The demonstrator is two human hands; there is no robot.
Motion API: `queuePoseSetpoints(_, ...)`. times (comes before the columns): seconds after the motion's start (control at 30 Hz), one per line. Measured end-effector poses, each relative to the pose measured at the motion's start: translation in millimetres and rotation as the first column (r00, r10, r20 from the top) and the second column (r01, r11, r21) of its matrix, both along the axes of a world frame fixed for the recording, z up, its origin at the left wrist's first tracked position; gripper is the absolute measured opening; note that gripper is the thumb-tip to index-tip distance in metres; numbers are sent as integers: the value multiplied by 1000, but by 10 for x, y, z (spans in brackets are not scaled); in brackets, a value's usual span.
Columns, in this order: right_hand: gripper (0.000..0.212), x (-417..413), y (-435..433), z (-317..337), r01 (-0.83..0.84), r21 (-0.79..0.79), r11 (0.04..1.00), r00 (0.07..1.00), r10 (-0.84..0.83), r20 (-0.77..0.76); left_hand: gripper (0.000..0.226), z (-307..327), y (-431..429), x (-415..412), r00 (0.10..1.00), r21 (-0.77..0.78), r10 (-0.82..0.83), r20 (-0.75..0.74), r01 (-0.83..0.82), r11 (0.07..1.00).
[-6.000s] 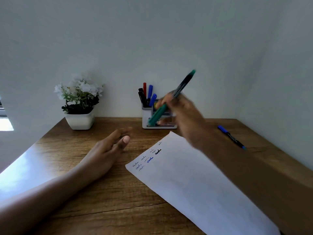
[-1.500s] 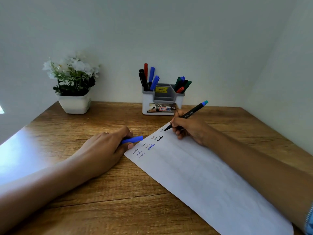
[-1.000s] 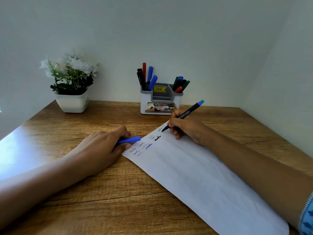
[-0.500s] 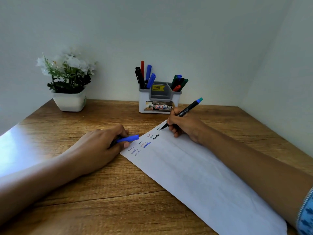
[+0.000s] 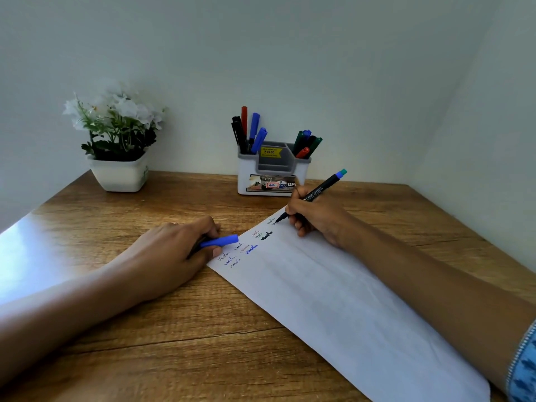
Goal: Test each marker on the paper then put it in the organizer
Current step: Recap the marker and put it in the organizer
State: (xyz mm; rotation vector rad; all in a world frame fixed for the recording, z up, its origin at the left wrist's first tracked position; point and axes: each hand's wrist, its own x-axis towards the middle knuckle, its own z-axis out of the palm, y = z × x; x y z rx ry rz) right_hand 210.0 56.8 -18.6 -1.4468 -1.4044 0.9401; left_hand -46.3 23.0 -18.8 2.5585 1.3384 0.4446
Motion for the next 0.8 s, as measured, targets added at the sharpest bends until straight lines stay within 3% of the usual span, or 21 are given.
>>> queuePoseSetpoints(0.8, 15, -18, -17, -34, 69, 87, 994, 992, -77, 99, 7, -22, 26, 5, 1000, -3, 2, -2, -2, 1000)
